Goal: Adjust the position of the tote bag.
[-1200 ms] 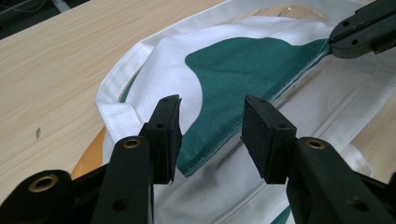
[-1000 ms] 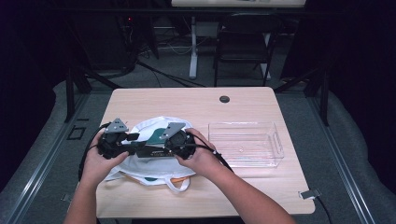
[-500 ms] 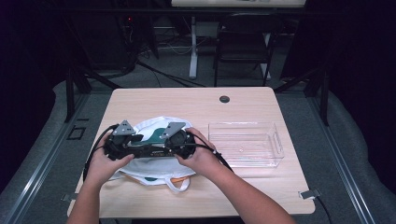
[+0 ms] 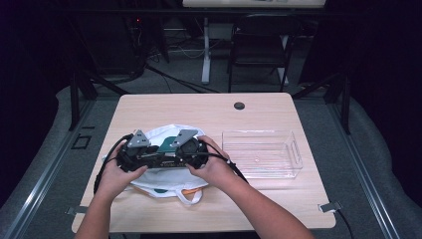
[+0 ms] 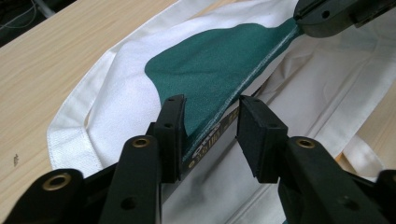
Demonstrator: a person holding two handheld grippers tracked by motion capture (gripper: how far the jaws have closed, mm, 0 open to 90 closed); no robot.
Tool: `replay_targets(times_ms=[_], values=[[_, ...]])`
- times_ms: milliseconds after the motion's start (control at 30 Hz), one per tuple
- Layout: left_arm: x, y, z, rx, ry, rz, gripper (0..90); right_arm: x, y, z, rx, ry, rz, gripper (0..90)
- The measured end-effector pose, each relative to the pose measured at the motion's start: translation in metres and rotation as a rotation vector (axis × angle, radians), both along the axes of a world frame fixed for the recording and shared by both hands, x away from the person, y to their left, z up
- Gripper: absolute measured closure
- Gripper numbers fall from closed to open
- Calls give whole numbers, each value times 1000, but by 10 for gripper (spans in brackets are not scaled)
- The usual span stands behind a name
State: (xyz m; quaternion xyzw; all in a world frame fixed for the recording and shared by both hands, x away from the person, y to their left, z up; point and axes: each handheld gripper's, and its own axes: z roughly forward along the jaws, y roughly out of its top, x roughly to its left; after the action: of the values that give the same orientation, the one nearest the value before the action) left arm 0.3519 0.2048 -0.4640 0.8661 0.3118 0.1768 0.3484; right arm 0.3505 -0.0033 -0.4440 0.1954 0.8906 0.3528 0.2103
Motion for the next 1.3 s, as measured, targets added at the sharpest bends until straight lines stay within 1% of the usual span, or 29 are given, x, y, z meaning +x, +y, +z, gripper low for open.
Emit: replay_targets(times_ms=[33, 67, 100, 133, 200, 267, 333, 400, 433, 667, 700, 733, 800, 867, 900, 933, 967, 1000, 1033, 1100, 1167, 1200, 1300], values=[[0, 0, 0, 3, 0, 3, 641, 0, 0, 0, 0, 0, 0, 893], [0, -1, 0, 10, 2, -2, 662, 0, 0, 0, 0, 0, -1, 893], [0, -1, -1, 11, -5, 3, 662, 0, 0, 0, 0, 0, -1, 893], [-1, -2, -2, 11, -10, 5, 684, 1, 0, 0, 3, -1, -3, 893], [-1, -2, -1, 22, -9, -4, 704, 1, -1, 0, 7, 0, -5, 893], [-1, -2, -1, 24, -9, -6, 727, 1, -1, 0, 1, 0, -3, 893], [-1, -2, -1, 29, -21, -8, 745, 1, -1, 0, 5, 0, -4, 893], [-1, -3, -1, 32, -19, -9, 753, 1, -2, 1, 1, 2, -2, 893], [-1, -3, -1, 33, -17, -12, 766, 1, -2, 0, 8, 3, -3, 893], [1, -7, 1, 65, -17, -26, 802, 2, -3, 0, 2, 5, 1, 890], [2, -8, 2, 73, -15, -32, 813, 2, -4, 1, -12, 8, 2, 883], [2, -9, 3, 74, -18, -34, 813, 2, -4, 1, -12, 8, 2, 883], [4, -10, 4, 72, -11, -36, 826, 3, -4, 1, -28, 1, 2, 862], [6, -11, 6, 82, -9, -43, 832, 3, -5, 1, -33, 4, 4, 839], [6, -11, 6, 82, -9, -43, 835, 3, -5, 1, -33, 4, 4, 839], [7, -11, 7, 81, -4, -47, 837, 3, -6, 1, -19, 6, 0, 810], [8, -11, 8, 81, -5, -51, 837, 3, -6, 1, -19, 6, 0, 810], [8, -11, 9, 80, -3, -54, 840, 4, -7, 2, -13, 4, 0, 791], [9, -11, 10, 83, -7, -56, 840, 4, -7, 2, -13, 4, 0, 791], [11, -13, 12, 87, -2, -62, 844, 6, -10, 4, -26, 0, -3, 768], [11, -13, 13, 92, -2, -64, 845, 6, -10, 4, -20, 1, -8, 763], [13, -15, 15, 101, -6, -68, 846, 7, -10, 4, -21, -1, -10, 748], [15, -16, 17, 110, -7, -71, 846, 8, -11, 5, -26, -1, -9, 738]])
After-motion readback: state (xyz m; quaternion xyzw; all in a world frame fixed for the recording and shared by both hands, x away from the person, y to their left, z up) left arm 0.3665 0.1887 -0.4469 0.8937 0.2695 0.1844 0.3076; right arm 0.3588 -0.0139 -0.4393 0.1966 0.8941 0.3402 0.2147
